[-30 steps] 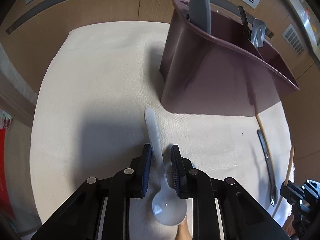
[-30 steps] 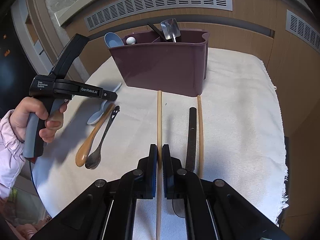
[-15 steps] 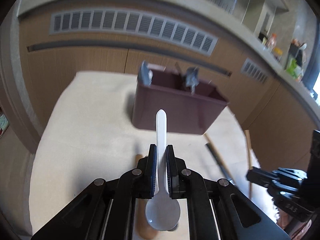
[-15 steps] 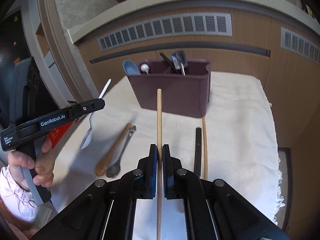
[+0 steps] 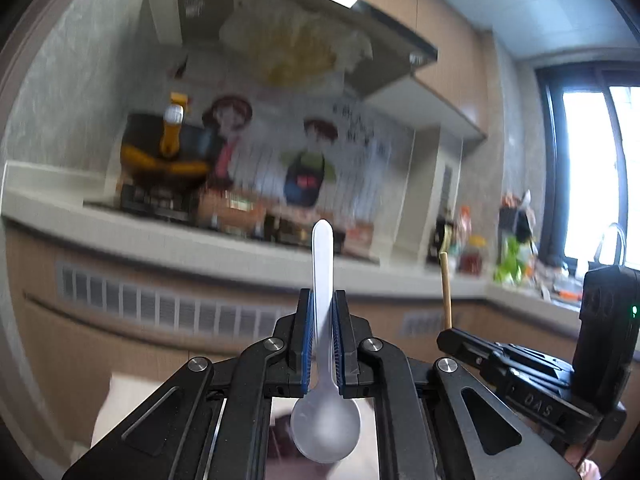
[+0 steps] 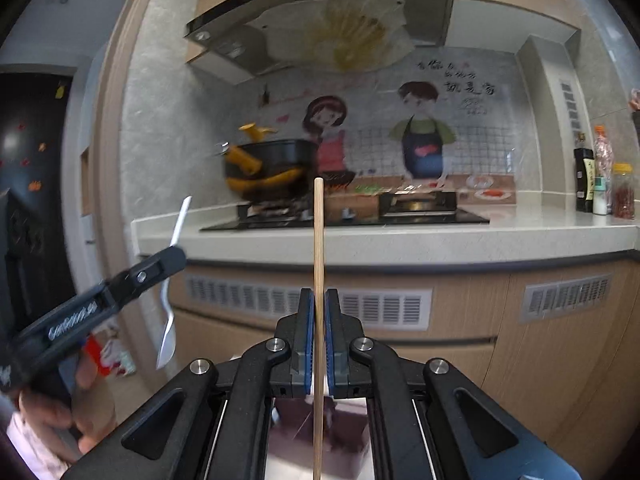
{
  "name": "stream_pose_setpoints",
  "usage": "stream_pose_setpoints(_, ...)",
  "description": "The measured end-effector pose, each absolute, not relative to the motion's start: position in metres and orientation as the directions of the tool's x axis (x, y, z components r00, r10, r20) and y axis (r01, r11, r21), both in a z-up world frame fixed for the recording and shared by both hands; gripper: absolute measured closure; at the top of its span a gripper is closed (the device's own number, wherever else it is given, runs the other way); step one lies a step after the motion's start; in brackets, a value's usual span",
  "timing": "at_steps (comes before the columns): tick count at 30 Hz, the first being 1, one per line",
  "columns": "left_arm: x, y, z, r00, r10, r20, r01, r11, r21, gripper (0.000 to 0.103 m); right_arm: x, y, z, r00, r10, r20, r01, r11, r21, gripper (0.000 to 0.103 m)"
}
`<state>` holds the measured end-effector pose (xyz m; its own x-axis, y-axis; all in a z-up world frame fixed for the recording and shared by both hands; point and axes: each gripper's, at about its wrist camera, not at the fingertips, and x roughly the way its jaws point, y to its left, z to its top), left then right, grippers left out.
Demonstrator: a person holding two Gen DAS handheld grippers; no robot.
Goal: Organize utensils
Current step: 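Lift the chopstick and white spoon and lower both into the caddy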
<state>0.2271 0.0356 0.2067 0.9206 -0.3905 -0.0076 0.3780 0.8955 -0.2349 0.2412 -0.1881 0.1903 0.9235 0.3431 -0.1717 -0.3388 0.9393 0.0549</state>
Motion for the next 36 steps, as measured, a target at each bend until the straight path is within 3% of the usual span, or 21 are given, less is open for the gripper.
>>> stream_pose_setpoints(2,0.247,0.034,0.201,0.922,-0.386,0.018,0.378,0.892,-0.249,0.094,0.260,-0.187,0.185,0.923,0.340,-0.179,-0.333,0.941,0.067,0.098)
stream_pose_setpoints(5,0.272,0.038,0.186,0.927,-0.374,-0.010,0.357,0.892,-0.276,0.094,0.287,-0.183,0.169,0.914,0.347,-0.210,-0.340,0.938,0.071,0.098)
stream_pose_setpoints(18,0.371,0.025,0.079,0.913,-0.354,-0.202,0.282,0.906,-0.314,0.094,0.368,-0.172,0.084,0.869,0.360,-0.340,-0.350,0.932,0.093,0.098)
stream_pose_setpoints(25,0.379,0.014,0.043,0.925,-0.323,-0.199,0.264,0.925,-0.272,0.094,0.389,-0.170,0.049,0.846,0.347,-0.403,-0.339,0.936,0.095,0.098)
stream_pose_setpoints(30,0.375,0.004,0.016,0.919,-0.308,-0.248,0.259,0.942,-0.213,0.094,0.385,-0.169,0.029,0.825,0.344,-0.448,-0.346,0.935,0.080,0.098)
stream_pose_setpoints(33,0.365,0.001,0.010,0.923,-0.289,-0.253,0.255,0.954,-0.158,0.094,0.376,-0.167,0.019,0.812,0.340,-0.474,-0.355,0.933,0.061,0.098)
stream_pose_setpoints(36,0.357,0.004,0.013,0.917,-0.300,-0.265,0.259,0.949,-0.179,0.092,0.367,-0.166,0.013,0.790,0.347,-0.506,-0.370,0.927,0.059,0.095)
